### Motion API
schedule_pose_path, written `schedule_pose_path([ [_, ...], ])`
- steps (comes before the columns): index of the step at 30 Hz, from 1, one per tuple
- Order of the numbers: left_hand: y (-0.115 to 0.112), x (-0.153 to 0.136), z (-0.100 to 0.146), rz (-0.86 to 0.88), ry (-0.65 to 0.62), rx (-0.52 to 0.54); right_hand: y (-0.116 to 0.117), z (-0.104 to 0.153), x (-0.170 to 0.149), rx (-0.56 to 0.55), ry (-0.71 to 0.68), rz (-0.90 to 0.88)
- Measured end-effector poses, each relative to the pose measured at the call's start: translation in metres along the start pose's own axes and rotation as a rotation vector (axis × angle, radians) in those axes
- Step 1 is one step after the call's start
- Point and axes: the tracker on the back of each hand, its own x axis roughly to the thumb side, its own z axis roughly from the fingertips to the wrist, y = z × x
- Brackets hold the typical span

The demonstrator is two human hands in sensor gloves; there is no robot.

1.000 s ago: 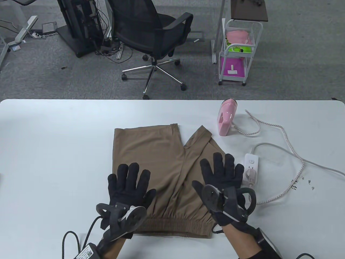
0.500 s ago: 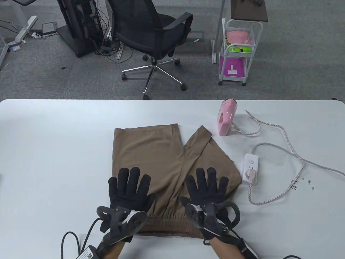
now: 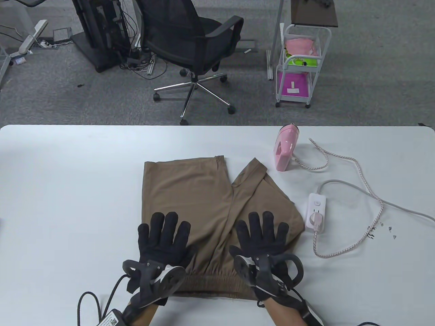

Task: Iron shorts with electric iron on table

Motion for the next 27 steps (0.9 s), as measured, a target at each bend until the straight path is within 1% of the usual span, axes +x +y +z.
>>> schedule_pose_path([
  [27,0.0009,0.0021,-0.0002,-0.021,-0.005,0.005,-0.0007,0.0006,-0.0001,-0.012,0.000,-0.006],
])
